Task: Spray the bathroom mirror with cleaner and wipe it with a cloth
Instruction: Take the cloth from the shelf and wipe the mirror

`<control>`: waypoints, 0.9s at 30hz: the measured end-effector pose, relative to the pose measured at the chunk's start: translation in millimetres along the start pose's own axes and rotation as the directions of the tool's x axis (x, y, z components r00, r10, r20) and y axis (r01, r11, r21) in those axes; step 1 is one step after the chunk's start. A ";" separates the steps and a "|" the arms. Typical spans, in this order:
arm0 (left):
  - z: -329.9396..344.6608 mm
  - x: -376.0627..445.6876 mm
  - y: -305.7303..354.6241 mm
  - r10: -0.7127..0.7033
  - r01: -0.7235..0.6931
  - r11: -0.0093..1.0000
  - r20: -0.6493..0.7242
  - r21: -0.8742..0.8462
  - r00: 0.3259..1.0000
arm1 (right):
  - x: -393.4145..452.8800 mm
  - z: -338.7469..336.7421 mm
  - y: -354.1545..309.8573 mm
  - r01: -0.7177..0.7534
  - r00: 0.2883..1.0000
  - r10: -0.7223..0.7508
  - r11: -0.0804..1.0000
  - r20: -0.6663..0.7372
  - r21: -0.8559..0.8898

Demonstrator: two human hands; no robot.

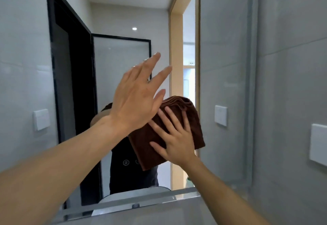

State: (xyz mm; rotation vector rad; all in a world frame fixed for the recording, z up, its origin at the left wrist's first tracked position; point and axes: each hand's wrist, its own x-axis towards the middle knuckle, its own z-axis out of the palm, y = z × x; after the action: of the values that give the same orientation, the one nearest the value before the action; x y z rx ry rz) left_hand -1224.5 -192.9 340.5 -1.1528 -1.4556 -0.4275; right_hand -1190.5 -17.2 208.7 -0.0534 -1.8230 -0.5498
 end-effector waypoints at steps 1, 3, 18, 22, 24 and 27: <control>3.4 1.8 6.6 0.011 -0.011 1.000 -0.001 -0.020 1.000 | -6.4 -2.2 17.6 0.019 1.000 -0.019 1.000 0.007 -0.023; 9.2 2.3 17.2 0.023 -0.022 0.999 0.015 -0.045 1.000 | -22.5 -9.1 57.8 -0.022 1.000 0.022 0.998 0.007 -0.061; 1.6 -41.3 14.7 -0.010 0.016 0.997 0.077 -0.077 0.997 | -67.4 -6.9 101.2 -0.708 0.694 0.709 0.704 -0.128 0.061; -7.3 -41.1 4.1 -0.021 0.026 0.998 0.086 -0.061 0.996 | -52.9 6.2 8.0 -0.510 0.855 0.514 0.858 -0.065 0.063; -8.4 -33.6 5.3 -0.022 0.028 0.997 0.082 -0.069 0.996 | -46.6 11.2 -43.5 -0.356 0.934 0.358 0.931 -0.001 0.079; -6.2 -20.4 14.9 -0.012 0.017 0.995 0.053 -0.095 0.999 | -49.5 17.0 -66.8 -0.271 0.962 0.272 0.958 0.008 0.091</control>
State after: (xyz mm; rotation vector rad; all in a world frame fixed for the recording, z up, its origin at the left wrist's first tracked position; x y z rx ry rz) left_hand -1212.1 -199.4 318.7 -1.2385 -1.5034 -0.4849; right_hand -1210.2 -58.1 136.9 -0.2367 -1.7965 -0.2716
